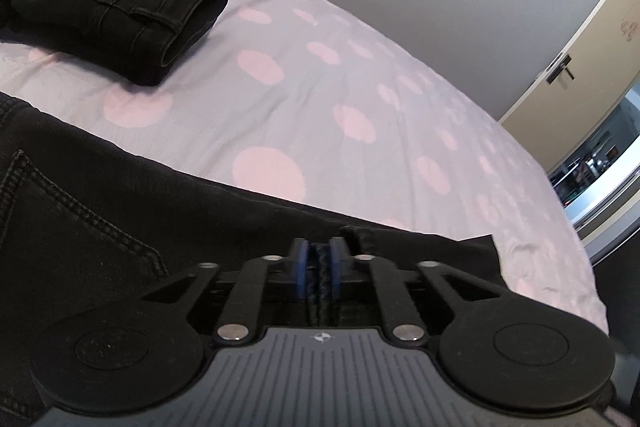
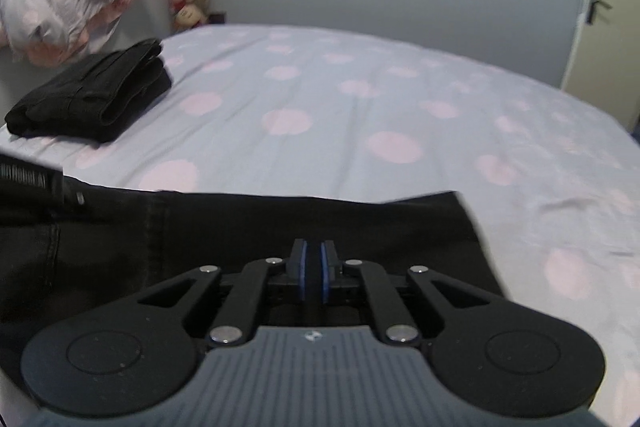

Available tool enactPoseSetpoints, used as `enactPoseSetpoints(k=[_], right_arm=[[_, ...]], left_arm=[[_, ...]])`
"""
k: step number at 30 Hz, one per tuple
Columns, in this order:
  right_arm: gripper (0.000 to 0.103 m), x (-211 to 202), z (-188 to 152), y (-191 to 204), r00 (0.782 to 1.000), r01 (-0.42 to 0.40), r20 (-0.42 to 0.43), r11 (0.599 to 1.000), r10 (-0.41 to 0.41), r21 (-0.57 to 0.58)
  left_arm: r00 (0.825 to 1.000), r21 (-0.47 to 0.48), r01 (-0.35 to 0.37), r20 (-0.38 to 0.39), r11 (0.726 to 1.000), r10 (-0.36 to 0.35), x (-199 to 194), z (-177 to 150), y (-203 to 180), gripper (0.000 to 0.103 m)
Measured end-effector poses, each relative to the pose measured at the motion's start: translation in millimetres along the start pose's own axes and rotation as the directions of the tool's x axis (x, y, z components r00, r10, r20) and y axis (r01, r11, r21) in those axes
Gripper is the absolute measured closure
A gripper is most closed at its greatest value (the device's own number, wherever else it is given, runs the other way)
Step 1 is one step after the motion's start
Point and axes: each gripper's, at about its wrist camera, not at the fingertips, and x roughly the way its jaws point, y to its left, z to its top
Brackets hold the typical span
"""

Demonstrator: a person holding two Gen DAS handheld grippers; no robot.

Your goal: Fold clothes

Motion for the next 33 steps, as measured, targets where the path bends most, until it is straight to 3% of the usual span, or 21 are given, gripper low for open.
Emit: enactPoseSetpoints(k=[6, 10, 14, 15, 18, 22, 29, 33], right_arm=[[0.083, -35, -31, -48, 0.987, 0.14, 0.071, 0.989, -0.143, 0.051], [0.082, -36, -44, -73, 0.981, 0.182, 0.045, 0.972, -0.191, 0.148], [0.081, -38, -46, -91, 0.985, 0.155, 0.041, 0.958, -0.169, 0.24], [0.08, -38, -47, -96, 0.984, 0.151, 0.048, 0.955, -0.169, 0.256], [0.078, -40, -52, -111, 0.985, 0.141, 0.053, 0.939, -0.166, 0.312], [0.078, -44, -59, -135, 0.986, 0.118, 0.058, 0.905, -0.155, 0.409], [0.076, -41, -60, -157, 0.991, 0.037, 0.091, 0.863, -0.096, 0.504], [0.076, -35, -60, -158, 0.995, -0.019, 0.09, 0.86, -0.032, 0.51]], left_arm=[[0.999, 0.047, 0.038, 0.002, 0.998, -0.038, -14, -10, -15, 0.08], [0.998, 0.109, 0.062, 0.004, 0.992, -0.063, -26, -23, -27, 0.075], [0.998, 0.154, 0.057, -0.003, 0.986, -0.057, -33, -35, -33, 0.062], [0.999, 0.153, 0.053, -0.003, 0.987, -0.053, -34, -37, -34, 0.056], [0.998, 0.111, 0.07, 0.0, 0.991, -0.07, -35, -41, -34, 0.051], [0.997, 0.083, 0.074, -0.004, 0.994, -0.074, -34, -47, -35, 0.051], [0.997, 0.172, 0.056, -0.053, 0.984, -0.048, -24, -64, -51, 0.051], [0.993, 0.252, 0.01, -0.115, 0.968, 0.019, -7, -77, -58, 0.065]])
